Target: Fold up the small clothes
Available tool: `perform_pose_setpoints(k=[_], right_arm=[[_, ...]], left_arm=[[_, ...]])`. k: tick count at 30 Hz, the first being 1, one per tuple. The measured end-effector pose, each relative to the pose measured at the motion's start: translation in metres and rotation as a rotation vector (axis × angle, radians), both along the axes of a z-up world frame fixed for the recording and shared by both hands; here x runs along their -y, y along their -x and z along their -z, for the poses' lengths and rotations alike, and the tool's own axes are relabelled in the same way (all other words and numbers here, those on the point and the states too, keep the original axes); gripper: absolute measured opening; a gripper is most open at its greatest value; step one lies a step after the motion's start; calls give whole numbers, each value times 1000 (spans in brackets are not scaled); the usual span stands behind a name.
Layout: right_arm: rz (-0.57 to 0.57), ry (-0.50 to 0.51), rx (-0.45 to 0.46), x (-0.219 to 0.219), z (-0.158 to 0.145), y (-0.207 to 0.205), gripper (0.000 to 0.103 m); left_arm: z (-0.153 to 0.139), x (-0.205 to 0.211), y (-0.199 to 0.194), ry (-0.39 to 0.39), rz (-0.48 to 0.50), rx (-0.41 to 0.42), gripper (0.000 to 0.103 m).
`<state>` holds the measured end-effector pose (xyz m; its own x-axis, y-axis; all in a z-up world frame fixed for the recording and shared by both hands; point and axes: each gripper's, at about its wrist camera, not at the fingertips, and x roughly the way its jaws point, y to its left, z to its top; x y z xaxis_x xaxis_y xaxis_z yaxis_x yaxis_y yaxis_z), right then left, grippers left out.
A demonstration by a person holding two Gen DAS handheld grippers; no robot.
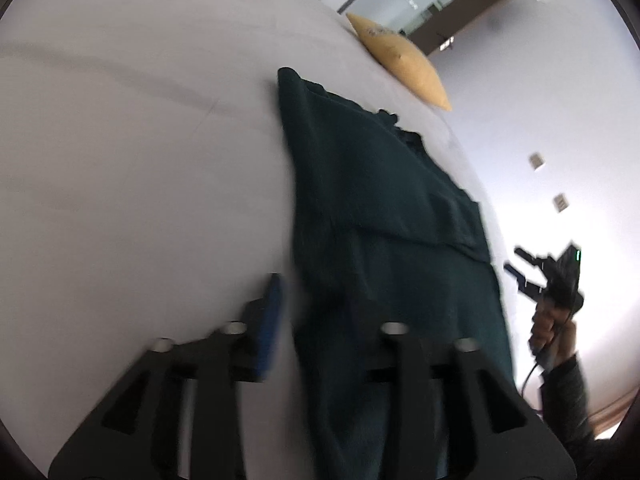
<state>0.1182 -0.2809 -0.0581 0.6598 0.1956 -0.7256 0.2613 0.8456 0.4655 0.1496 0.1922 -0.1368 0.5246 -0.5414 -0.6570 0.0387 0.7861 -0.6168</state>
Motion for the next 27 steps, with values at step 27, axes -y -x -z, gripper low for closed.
perform_pose_setpoints(k=[27], right_arm=[[-100,197,-111,-28,32,238,75]], left_arm=[[-8,31,173,-9,67,-90,84]])
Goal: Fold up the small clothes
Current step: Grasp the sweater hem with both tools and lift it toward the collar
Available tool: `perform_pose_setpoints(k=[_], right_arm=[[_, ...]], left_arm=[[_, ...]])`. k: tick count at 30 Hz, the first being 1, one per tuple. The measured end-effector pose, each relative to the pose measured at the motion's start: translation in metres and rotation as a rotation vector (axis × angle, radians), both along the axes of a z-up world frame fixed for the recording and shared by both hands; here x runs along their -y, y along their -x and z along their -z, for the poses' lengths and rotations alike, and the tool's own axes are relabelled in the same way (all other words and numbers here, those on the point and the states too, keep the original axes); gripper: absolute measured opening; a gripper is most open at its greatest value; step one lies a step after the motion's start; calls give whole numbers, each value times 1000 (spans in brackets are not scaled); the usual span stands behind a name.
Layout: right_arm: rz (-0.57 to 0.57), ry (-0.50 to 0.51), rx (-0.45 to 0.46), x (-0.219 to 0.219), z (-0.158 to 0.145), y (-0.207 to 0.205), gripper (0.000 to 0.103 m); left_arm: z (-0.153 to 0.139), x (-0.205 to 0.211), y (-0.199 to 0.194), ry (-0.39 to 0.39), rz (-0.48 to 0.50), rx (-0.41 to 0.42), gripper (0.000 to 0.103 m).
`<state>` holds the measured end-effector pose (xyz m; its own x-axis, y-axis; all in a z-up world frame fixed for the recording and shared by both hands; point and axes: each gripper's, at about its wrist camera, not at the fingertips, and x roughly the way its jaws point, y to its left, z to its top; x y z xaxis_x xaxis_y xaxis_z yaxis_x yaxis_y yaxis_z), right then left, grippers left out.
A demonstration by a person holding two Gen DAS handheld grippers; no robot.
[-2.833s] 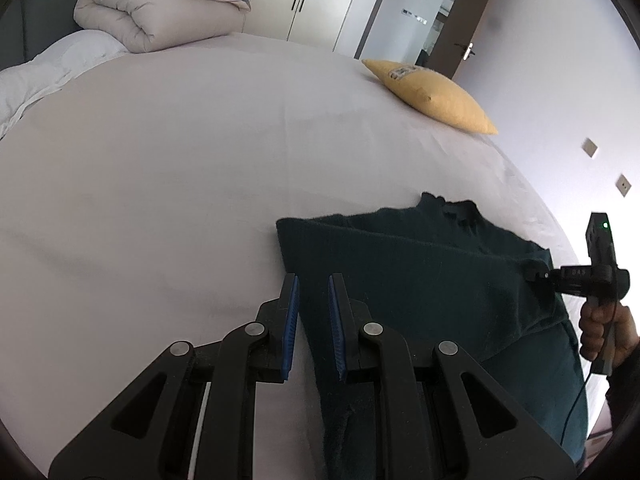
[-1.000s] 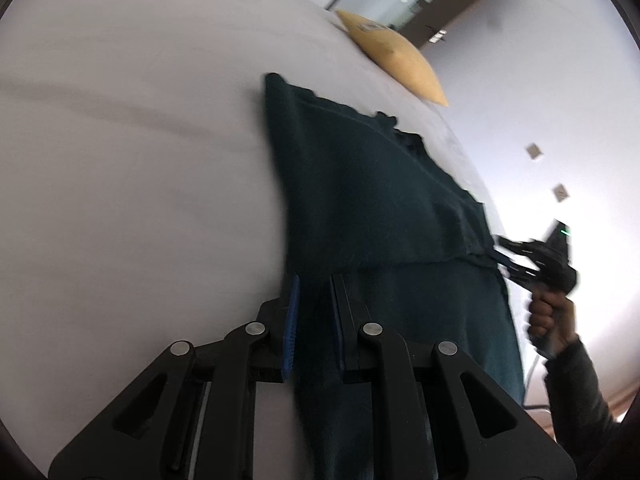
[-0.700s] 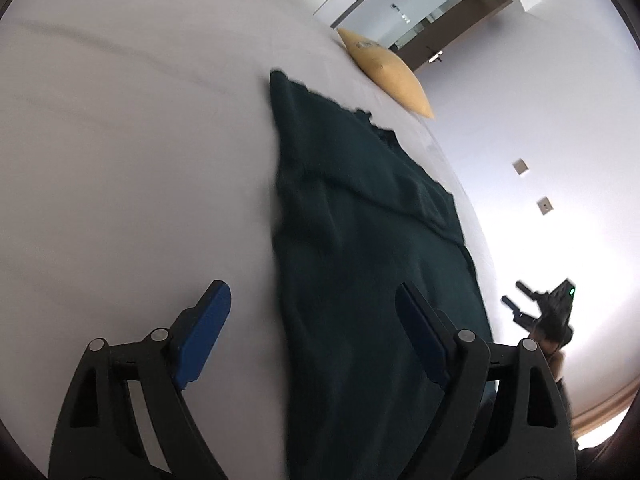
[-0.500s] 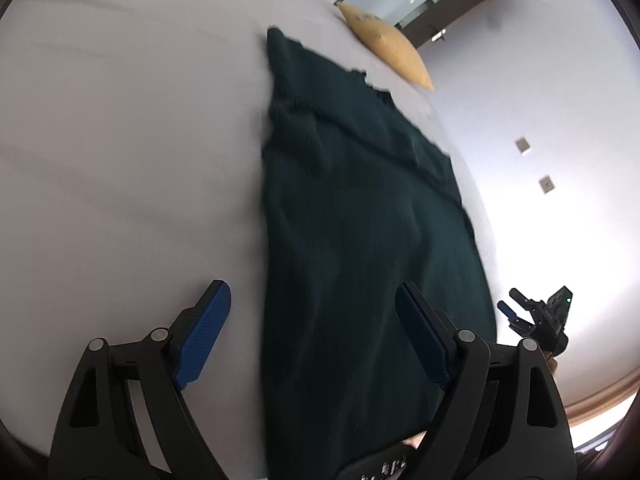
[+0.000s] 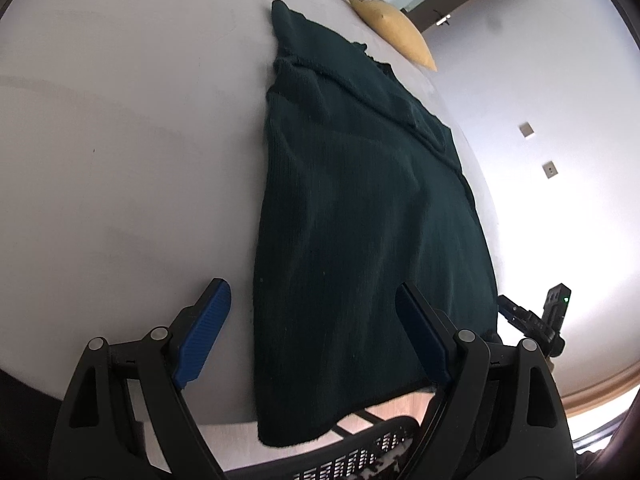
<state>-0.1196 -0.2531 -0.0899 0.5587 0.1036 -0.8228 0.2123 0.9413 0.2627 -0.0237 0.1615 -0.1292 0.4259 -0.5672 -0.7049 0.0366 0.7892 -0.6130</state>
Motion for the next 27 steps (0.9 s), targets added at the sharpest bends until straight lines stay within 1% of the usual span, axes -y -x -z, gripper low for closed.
perform_pose_setpoints(k=[3,6,8,10,13,15,16,17,18,19,21,22,27], right_arm=[[-11,-35,-4,0,1,4,75],[-12,-99,2,5,4,9,74],[-5,-138,4,7,4,14,73],[4,-175,4,13,5,18,66],[23,-214,5,19,7,21,60],[29,-237,7,21,8,21,59],[27,-246,7,22,10,21,59],[25,-251,6,21,11,21,58],[25,-253,5,21,12,21,57],[24,-256,5,21,11,21,57],[21,-268,2,22,11,21,57],[20,-268,-1,21,11,21,56],[16,-270,-13,22,11,23,50]], left_arm=[[0,4,5,-12,36,-9,84],[0,11,10,-30,71,-21,83],[1,11,15,-24,78,-34,83],[2,10,19,-15,80,-42,83],[3,9,22,-2,89,-55,83],[4,11,20,-7,88,-60,77],[5,10,20,-4,82,-72,65],[7,9,20,1,76,-82,50],[8,7,19,5,67,-91,42],[10,5,17,10,60,-103,27],[14,1,18,37,54,-116,25],[14,0,19,36,54,-119,22],[19,0,21,46,58,-131,22]])
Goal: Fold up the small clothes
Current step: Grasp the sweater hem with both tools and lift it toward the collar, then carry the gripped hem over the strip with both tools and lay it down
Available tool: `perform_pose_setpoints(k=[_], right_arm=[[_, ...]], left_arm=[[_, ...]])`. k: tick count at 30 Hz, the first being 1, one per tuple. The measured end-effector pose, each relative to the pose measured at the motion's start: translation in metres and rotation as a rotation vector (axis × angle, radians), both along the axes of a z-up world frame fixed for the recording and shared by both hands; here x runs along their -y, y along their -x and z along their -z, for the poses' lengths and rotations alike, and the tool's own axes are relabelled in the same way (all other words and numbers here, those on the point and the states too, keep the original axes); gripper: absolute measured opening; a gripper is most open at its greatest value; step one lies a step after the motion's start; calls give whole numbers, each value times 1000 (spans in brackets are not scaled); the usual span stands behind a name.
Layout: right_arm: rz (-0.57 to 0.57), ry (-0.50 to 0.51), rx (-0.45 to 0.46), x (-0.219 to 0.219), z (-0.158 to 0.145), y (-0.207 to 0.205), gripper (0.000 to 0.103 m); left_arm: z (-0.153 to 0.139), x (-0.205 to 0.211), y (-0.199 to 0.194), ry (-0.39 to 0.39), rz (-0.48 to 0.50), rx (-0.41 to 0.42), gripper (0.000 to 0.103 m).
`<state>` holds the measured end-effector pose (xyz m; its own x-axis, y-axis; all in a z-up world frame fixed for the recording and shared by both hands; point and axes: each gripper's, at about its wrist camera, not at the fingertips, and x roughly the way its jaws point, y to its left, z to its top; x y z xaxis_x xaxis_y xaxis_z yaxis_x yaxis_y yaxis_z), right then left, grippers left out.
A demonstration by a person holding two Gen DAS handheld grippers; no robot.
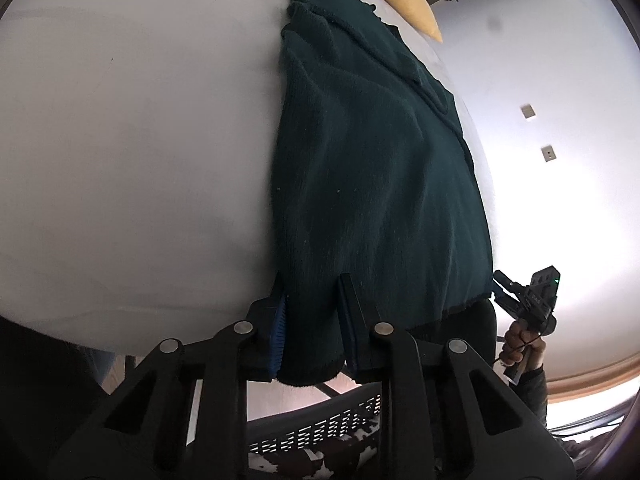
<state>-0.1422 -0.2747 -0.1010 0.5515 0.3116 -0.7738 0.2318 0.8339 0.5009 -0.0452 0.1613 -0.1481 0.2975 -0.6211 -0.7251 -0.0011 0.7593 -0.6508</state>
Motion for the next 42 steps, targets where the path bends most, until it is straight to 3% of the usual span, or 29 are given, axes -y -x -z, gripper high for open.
perform_pose_setpoints(k=[6,11,19,20,22,24,29,37,42], right_arm=[[0,-28,-16,3,2,2,48],[-2,-27,-24,2,4,3,46],[-17,-20,-56,1,7,5,14],[-23,-19,-57,0,7,4,13],[-30,-4,-59,-4,6,3,11],[-34,1,-58,-6,4,3,10],[-80,-48,-9,-12,-12,3,9],[-139,-216,136,-19,-50,-20,9],[-133,-311,225,-17,-75,-59,9]], left_arm=[[9,-11,1,76,-47,-34,22],[7,-7,4,44,-51,-39,22],[2,-1,5,-3,-36,-24,22],[1,1,5,-14,-27,-15,21],[-1,6,5,-30,1,-3,7],[-4,9,7,-31,10,12,7],[-16,3,8,56,10,47,7],[-58,-21,-14,361,-81,169,7],[-81,-29,-48,425,-114,227,6]])
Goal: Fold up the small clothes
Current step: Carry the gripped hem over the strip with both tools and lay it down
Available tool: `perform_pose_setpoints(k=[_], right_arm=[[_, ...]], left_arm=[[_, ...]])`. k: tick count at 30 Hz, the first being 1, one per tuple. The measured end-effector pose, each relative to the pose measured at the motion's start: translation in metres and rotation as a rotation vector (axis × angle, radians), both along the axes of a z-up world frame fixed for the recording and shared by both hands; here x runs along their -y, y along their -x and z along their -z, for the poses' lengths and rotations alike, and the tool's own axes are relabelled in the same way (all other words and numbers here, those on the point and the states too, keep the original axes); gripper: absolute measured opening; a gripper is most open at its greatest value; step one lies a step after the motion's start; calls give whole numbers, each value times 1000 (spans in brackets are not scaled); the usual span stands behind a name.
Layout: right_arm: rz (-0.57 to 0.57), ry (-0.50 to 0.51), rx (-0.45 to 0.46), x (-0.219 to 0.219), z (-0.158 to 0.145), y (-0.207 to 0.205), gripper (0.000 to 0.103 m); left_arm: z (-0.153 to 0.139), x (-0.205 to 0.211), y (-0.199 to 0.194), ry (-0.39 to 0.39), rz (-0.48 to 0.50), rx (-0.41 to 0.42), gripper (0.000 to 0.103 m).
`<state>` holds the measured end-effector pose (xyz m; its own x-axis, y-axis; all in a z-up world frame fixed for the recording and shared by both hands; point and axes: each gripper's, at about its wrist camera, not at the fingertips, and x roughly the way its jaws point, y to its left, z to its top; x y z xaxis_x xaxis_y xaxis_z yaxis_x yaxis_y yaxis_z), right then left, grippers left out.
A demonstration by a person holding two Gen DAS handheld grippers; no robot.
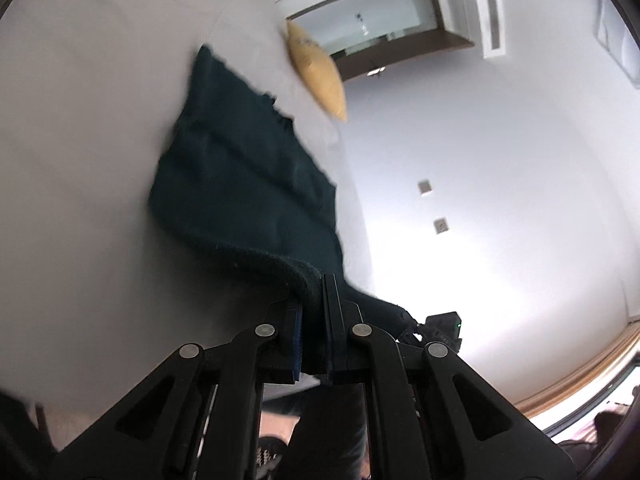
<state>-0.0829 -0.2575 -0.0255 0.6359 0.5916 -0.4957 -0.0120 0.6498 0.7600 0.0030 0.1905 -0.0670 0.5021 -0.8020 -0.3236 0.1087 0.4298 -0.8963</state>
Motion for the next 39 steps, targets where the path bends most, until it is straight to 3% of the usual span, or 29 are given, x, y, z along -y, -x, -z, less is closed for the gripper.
perform_pose_setpoints(k=[8,22,26,29,33,34,36,37,39], right_arm=[[19,20,10,-5,-13,-90,9],[172,4,-51,38,12,-254,9],[225,41,-69,52,18,-295,9],[269,55,-77,65,28,-319,9],[356,90,-188,83,66,-341,37],[357,91,-181,83,71,-339,38],[350,103,-127,82,68,-330,46],[352,118,-101,82,65,-325,51],[378,148,-84,84,60,-313,53]], left_arm=[[-12,1,-81,-29,-36,17,7],[-18,3,-263,-129,-114,23,6],[-1,0,-316,-164,-143,-7,7],[27,-4,-350,-203,-192,-65,7],[75,-10,-383,-228,-209,-197,12],[78,-13,-384,-220,-210,-203,22],[72,-21,-381,-218,-227,-154,66],[68,-25,-375,-225,-245,-137,98],[62,-39,-373,-187,-274,-111,103]])
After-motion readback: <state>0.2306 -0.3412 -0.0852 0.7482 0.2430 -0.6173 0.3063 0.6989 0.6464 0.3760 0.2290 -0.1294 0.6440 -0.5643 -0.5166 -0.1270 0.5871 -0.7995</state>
